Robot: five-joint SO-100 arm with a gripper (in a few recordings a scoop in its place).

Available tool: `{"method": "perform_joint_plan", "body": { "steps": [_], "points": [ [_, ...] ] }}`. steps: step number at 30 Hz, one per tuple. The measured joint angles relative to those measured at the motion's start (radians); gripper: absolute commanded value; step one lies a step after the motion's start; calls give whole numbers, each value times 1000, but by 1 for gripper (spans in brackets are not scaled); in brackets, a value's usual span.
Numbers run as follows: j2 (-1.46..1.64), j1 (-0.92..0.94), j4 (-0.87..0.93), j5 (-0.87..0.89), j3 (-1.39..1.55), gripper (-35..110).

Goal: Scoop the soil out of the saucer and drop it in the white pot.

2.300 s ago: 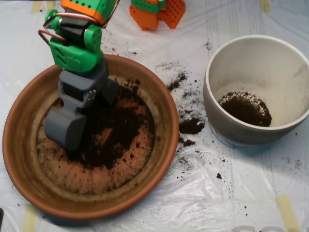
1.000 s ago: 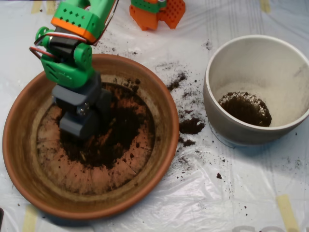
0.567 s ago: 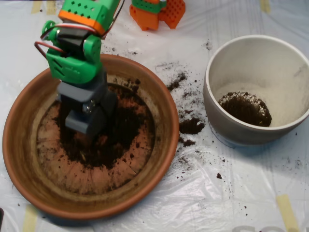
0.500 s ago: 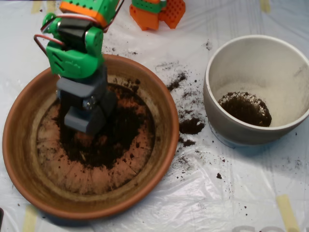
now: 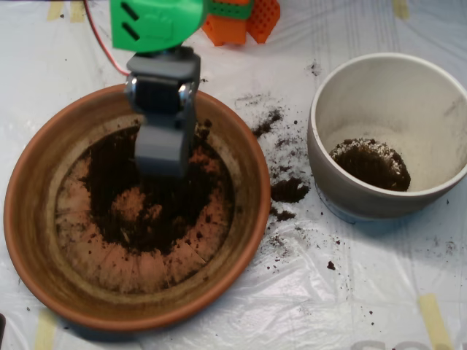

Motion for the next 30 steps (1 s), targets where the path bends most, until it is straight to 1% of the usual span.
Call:
{"method": "perform_joint_plan", "body": {
  "steps": [6,10,19,24,30],
  "points": [
    [224,-149,78,-2,9,-1],
    [276,-250,156,15,-15,-1],
    [239,-466,304,51,-193,0],
    [192,-597,313,61,-235,0],
    [61,-689,328,87,-313,0]
  ]
}}
